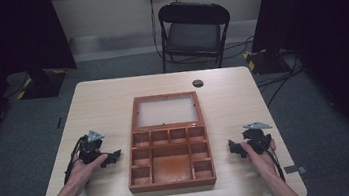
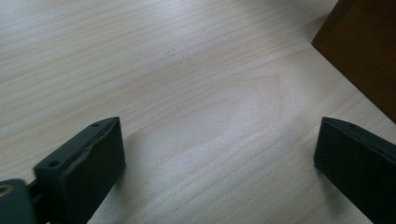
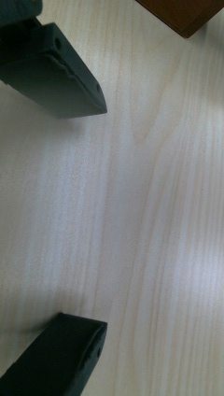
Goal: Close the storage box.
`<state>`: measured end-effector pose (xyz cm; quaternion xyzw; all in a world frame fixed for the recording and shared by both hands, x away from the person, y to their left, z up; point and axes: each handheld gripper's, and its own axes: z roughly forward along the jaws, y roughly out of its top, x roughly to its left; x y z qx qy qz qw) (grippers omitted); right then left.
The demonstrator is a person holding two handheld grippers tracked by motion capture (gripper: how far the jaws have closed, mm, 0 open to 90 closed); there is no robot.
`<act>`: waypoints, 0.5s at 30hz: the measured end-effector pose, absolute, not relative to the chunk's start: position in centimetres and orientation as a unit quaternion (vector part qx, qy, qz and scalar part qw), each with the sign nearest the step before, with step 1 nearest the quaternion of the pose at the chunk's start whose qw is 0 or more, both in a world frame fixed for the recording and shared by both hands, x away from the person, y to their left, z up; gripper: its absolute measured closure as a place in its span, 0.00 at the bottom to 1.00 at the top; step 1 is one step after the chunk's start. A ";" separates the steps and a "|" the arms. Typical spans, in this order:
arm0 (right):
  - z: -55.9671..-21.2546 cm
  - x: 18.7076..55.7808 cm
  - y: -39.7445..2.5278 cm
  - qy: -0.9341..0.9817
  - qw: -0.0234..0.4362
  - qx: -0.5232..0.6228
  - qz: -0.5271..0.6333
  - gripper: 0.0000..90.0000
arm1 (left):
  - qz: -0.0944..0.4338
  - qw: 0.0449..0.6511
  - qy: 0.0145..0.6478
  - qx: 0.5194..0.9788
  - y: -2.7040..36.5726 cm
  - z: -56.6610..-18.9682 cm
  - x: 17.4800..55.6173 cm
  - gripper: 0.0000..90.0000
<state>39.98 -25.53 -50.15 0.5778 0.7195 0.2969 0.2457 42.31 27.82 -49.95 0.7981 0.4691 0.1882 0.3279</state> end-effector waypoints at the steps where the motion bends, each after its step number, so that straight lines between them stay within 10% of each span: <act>1: -50.2 40.0 -25.5 0.720 0.246 0.578 0.297 0.00 | 0.190 0.330 0.474 0.794 27.9 -49.9 42.3 0.08; 12: -50.0 39.8 -25.6 0.726 0.241 0.573 0.296 0.01 | 0.183 0.330 0.479 0.793 28.6 -48.8 42.3 0.20; 15: -49.7 40.0 -25.5 0.731 0.240 0.562 0.303 0.20 | 0.179 0.351 0.476 0.787 28.7 -48.3 42.3 0.20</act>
